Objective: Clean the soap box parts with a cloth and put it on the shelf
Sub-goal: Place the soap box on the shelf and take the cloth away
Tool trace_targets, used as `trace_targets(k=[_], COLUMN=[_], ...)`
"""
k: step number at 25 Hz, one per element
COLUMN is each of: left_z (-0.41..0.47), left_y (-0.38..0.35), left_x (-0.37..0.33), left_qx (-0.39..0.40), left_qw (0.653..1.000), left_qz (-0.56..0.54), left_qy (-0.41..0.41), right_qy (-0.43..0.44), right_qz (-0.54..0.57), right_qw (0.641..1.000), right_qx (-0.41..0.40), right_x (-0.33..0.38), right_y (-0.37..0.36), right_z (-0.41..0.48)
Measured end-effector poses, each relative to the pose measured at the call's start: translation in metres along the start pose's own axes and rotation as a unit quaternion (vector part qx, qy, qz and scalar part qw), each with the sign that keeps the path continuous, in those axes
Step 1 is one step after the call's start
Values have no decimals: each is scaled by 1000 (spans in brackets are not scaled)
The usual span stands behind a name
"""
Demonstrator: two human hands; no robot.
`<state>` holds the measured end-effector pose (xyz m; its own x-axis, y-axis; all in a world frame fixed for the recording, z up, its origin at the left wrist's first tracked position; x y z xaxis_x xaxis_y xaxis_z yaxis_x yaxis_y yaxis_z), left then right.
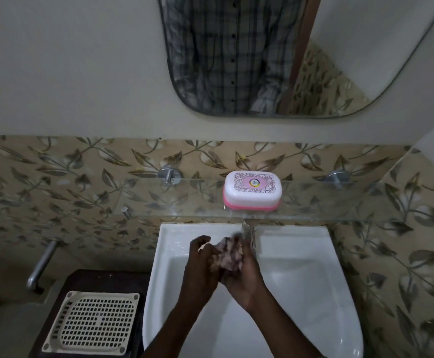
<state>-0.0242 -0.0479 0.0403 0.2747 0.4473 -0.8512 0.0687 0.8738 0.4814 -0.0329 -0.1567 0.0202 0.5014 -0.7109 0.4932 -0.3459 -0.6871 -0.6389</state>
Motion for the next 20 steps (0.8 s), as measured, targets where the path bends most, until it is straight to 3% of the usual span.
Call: trace_targets(k=[2, 4, 7, 9, 11, 14, 18, 20], left_z=[-26, -43, -41, -30, -21, -19, -28, -26], left_y=[9, 22, 37, 29, 7, -11, -3, 11], left_x=[-27, -42, -50, -53, -50, -42, -10, 3], left_qx=[77, 85, -58, -79, -27, 41, 82, 108], left_qw=[992, 990, 993, 976, 929, 857, 742, 720], left_qz=[41, -30, -100, -129, -234, -346, -424, -468], left_qy=[-96, -112, 2, 155, 287, 381, 513, 501], right_qy=[-23, -21, 39, 79, 125, 154, 138, 105], right_qz=[51, 53, -34, -116, -203, -296, -236, -209], right_qw=[997, 995, 997, 990, 971, 939, 956, 970], right_qx=[59, 77, 54, -1, -35, -83, -103, -72], right_x=[8, 14, 23, 31, 41, 50, 78, 94], right_y=[-7, -8, -5, -4, -11, -14, 23, 41], right_z=[-15, -29, -44, -50, -60, -71, -81, -87])
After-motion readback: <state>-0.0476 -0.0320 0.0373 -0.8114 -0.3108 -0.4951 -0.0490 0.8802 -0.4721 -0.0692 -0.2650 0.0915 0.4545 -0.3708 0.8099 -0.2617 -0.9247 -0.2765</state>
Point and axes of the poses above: each hand's wrist, its own z-axis towards the middle knuckle, its own y-axis out of the back of the hand, x = y × z, the point moved 5 cm from there along z, towards the middle knuckle
